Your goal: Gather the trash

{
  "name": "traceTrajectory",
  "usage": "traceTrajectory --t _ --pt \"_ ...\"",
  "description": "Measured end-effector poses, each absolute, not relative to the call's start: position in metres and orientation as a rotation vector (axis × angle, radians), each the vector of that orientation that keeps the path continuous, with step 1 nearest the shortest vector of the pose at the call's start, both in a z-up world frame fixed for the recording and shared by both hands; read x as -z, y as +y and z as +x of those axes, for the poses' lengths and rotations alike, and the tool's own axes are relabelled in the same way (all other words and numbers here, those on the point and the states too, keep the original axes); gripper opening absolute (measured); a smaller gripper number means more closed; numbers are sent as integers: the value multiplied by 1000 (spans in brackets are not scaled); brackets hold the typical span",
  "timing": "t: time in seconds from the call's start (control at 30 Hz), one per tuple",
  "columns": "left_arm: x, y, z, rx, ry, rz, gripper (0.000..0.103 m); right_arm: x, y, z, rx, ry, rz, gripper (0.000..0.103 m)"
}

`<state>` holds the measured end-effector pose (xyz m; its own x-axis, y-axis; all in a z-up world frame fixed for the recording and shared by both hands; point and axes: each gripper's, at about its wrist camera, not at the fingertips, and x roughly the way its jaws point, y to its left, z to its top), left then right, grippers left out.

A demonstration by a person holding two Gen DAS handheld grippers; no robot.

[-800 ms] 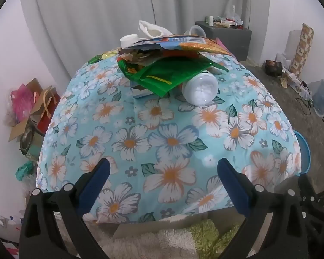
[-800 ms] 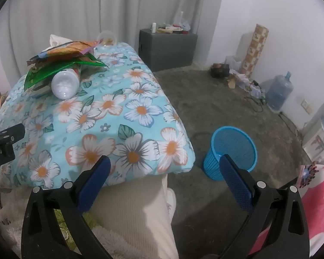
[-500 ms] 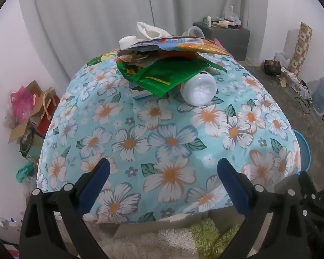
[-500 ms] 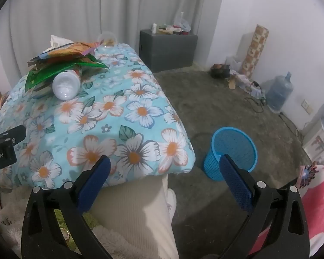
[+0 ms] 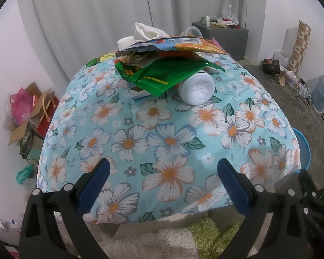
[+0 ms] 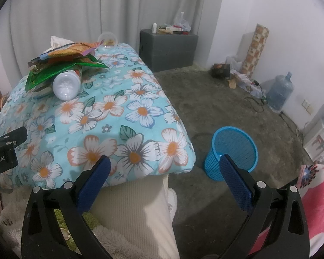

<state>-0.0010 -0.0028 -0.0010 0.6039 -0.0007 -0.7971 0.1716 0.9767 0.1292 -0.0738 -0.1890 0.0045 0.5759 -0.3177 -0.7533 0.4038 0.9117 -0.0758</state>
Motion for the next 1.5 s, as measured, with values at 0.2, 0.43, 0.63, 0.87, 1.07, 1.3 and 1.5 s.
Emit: traceTrajectory --t 0.2,0.43,0.63,0.87,1.07,1.3,1.5 --pt "1 -3 -1 99 917 202 97 -3 -190 -76 423 859 111 96" --pt "-1 -4 -1 100 918 205 97 -4 -190 -75 421 858 112 96" --pt "-4 -5 -2 101 919 208 97 -5 -189 -75 421 857 113 96" --pt "-5 -5 -1 103 920 208 97 -3 -191 -76 421 856 114 96" --pt "-5 -5 -1 103 918 209 97 -3 -191 -77 420 854 115 96" --pt "-4 -5 -2 102 917 209 97 -4 -190 -77 420 853 116 96" --pt "-4 -5 -2 102 916 211 97 -4 -188 -77 420 852 116 96"
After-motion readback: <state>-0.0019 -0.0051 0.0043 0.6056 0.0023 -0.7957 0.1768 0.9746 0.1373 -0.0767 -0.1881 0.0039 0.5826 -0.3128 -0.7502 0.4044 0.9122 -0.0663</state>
